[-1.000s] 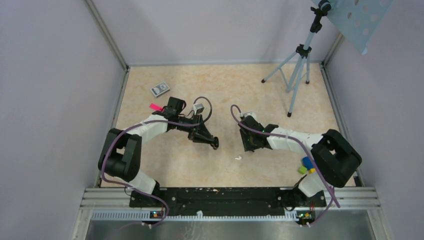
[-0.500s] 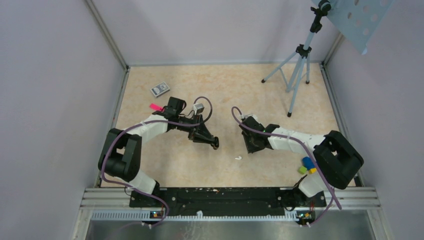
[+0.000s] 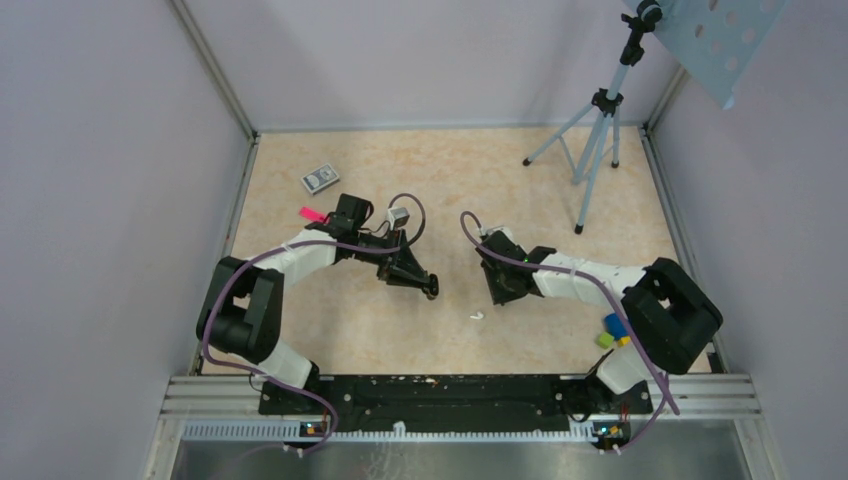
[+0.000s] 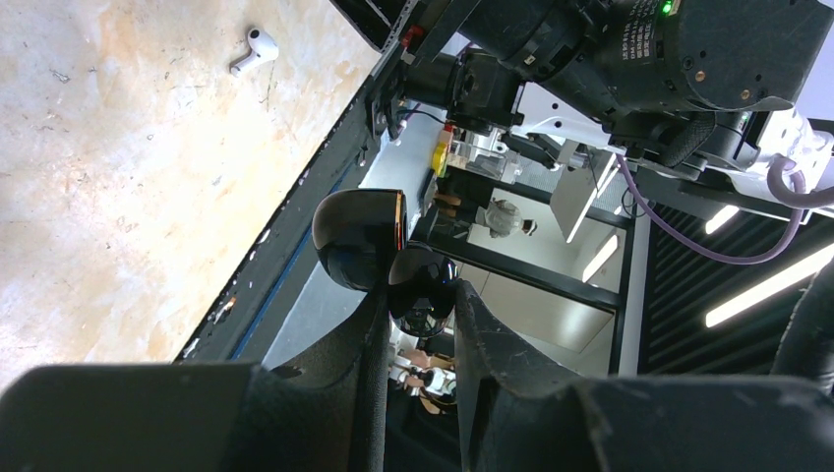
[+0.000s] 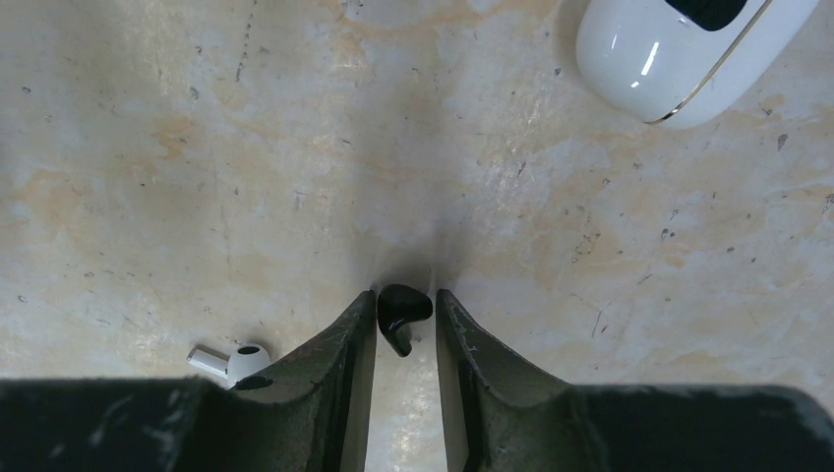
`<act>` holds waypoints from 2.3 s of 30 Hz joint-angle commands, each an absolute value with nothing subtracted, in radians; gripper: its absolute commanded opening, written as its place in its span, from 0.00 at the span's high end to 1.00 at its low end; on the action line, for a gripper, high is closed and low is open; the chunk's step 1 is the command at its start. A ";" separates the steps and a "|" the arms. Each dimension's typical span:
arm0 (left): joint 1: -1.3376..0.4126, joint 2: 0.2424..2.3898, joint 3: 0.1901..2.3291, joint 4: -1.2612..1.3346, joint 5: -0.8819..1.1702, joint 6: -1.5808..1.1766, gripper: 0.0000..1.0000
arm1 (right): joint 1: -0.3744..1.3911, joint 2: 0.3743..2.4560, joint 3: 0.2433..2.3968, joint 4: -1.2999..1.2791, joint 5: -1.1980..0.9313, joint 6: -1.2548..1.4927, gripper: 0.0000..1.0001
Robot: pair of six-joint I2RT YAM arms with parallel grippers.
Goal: Insert the wireless bluetooth earbuds into the charging case
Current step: Pick up the right earbud from the center of the board, then insert the right earbud into the right side groove of the charging case.
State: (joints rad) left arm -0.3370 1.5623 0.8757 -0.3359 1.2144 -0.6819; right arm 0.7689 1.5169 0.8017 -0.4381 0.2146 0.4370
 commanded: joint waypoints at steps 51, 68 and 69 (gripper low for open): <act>-0.375 1.468 0.653 0.736 1.301 -1.338 1.00 | 1.064 1.075 0.790 0.250 0.404 0.484 0.96; -0.376 1.510 0.603 1.186 1.252 -1.730 1.00 | 1.064 1.100 0.742 0.307 0.412 0.498 0.98; -0.374 1.505 0.607 1.174 1.253 -1.724 1.00 | 1.064 1.101 0.742 0.308 0.407 0.498 0.98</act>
